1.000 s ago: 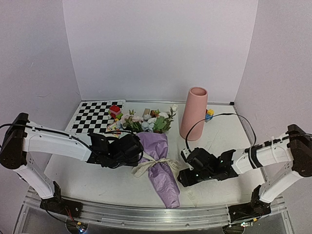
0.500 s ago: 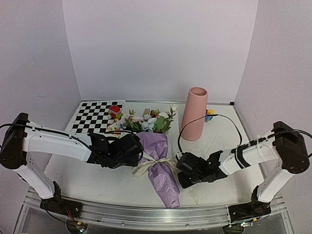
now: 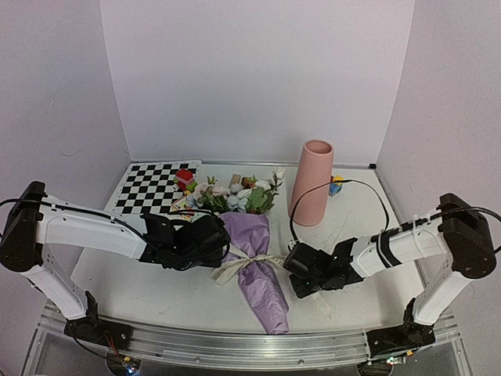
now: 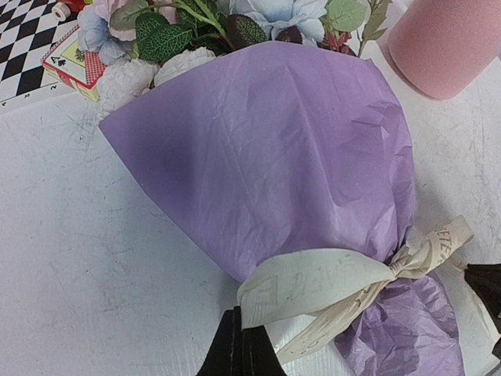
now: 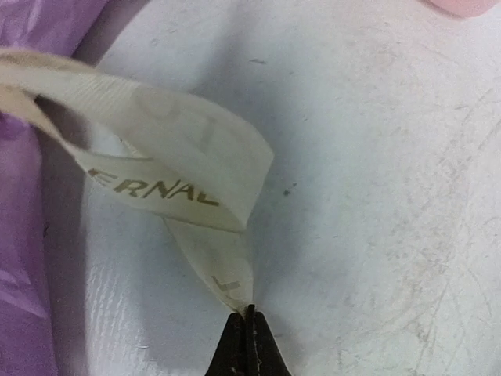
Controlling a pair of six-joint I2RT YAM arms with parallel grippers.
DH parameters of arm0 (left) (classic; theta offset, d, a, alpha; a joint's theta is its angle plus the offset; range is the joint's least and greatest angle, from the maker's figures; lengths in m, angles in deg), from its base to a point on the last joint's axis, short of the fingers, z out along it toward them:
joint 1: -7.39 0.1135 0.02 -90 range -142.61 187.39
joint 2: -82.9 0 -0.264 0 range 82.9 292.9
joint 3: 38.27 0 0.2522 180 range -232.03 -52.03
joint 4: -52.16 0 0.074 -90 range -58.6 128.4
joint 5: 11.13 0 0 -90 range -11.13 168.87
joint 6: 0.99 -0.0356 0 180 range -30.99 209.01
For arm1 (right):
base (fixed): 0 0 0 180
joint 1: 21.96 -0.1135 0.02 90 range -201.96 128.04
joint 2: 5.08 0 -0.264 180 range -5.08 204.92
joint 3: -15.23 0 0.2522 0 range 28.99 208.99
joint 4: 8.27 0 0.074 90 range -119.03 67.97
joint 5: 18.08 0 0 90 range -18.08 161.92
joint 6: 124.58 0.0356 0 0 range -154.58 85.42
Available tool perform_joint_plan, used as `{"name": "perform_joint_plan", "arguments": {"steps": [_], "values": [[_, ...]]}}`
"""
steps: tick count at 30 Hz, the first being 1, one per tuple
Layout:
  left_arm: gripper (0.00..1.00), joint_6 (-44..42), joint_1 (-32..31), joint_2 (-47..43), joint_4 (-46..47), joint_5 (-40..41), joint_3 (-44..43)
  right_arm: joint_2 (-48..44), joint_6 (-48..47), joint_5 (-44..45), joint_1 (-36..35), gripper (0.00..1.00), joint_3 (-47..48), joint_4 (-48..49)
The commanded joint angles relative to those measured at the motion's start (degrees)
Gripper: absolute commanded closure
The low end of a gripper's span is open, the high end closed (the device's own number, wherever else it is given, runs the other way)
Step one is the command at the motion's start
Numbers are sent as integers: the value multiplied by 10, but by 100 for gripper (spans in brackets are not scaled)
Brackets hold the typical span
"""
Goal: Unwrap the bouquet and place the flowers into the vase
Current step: Untie the ribbon from the wrapping paper.
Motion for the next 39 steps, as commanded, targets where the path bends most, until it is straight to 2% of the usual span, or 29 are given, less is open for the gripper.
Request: {"name": "perform_joint_plan", "arguments": {"steps": [1,24,39], "values": [[100,-3,2,-31,-3,3,-5,-44,-12,39,24,100,30,-44],[100,29,1,-113,-9,21,58,-84,-72,61,140,100,52,-42],[100,52,1,-143,-78,67,36,-136,-94,52,174,100,42,-37]]}}
